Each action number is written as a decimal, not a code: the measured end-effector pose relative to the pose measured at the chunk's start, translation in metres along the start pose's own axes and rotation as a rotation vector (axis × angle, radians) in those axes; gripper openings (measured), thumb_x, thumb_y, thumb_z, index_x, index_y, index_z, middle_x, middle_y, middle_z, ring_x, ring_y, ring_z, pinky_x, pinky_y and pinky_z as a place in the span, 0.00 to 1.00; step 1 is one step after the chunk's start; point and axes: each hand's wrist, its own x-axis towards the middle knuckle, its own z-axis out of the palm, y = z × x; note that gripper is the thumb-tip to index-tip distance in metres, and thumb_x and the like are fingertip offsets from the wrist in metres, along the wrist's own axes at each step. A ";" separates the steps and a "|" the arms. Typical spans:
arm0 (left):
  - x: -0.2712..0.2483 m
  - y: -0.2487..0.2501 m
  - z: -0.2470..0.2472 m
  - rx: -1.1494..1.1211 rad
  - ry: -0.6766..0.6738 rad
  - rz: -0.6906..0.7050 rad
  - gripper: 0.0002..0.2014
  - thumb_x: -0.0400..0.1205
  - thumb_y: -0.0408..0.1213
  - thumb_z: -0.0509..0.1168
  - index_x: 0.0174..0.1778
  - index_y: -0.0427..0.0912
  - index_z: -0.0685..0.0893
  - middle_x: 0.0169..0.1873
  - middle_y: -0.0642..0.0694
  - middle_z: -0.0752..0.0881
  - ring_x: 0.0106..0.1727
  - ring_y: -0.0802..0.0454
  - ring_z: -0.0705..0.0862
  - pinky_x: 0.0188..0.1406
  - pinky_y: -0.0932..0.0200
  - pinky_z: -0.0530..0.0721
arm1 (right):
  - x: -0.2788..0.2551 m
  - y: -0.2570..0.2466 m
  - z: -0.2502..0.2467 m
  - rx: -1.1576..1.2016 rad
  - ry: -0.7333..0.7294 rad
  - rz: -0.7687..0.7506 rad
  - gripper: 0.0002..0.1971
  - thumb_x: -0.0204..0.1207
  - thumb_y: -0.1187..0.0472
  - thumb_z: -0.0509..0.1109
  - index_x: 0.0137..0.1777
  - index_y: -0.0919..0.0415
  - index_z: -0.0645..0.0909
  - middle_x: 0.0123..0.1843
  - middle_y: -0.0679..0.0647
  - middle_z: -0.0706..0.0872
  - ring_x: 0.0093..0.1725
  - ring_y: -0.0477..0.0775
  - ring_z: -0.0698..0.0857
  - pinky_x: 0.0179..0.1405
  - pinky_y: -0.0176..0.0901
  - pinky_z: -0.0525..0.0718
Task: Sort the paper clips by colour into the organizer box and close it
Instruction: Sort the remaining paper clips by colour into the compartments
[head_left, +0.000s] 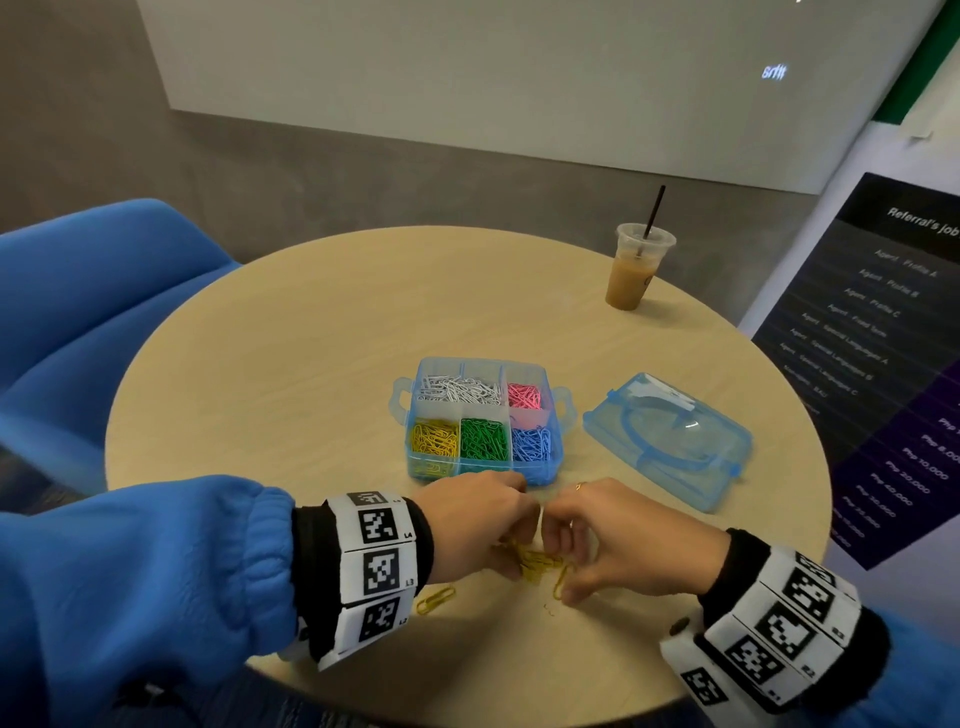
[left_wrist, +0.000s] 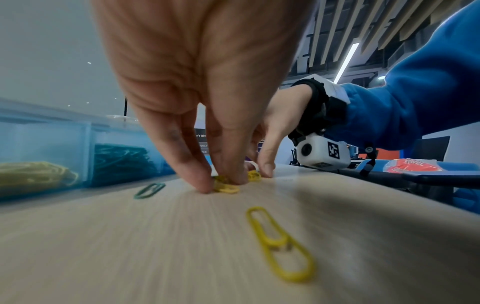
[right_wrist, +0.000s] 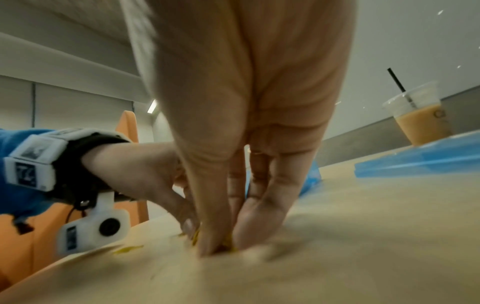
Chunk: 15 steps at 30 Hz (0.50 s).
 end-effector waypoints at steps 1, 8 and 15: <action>0.002 0.000 0.000 -0.009 0.002 0.009 0.16 0.79 0.45 0.72 0.59 0.44 0.82 0.56 0.47 0.77 0.55 0.49 0.80 0.54 0.53 0.80 | 0.000 0.000 0.002 0.024 0.014 -0.006 0.16 0.62 0.56 0.85 0.38 0.45 0.77 0.39 0.43 0.82 0.42 0.47 0.85 0.44 0.42 0.85; 0.006 0.004 0.000 0.050 0.026 0.028 0.10 0.81 0.37 0.68 0.58 0.44 0.84 0.57 0.46 0.78 0.56 0.48 0.80 0.48 0.60 0.74 | 0.005 0.004 0.009 0.050 0.035 -0.004 0.12 0.73 0.60 0.77 0.36 0.46 0.76 0.33 0.42 0.79 0.33 0.46 0.82 0.33 0.34 0.80; 0.004 -0.001 0.001 0.002 0.042 0.028 0.10 0.81 0.40 0.70 0.57 0.43 0.86 0.56 0.47 0.80 0.56 0.49 0.81 0.55 0.57 0.79 | -0.003 -0.001 0.013 -0.183 0.061 -0.046 0.03 0.79 0.58 0.67 0.45 0.53 0.77 0.45 0.51 0.79 0.46 0.54 0.80 0.47 0.46 0.79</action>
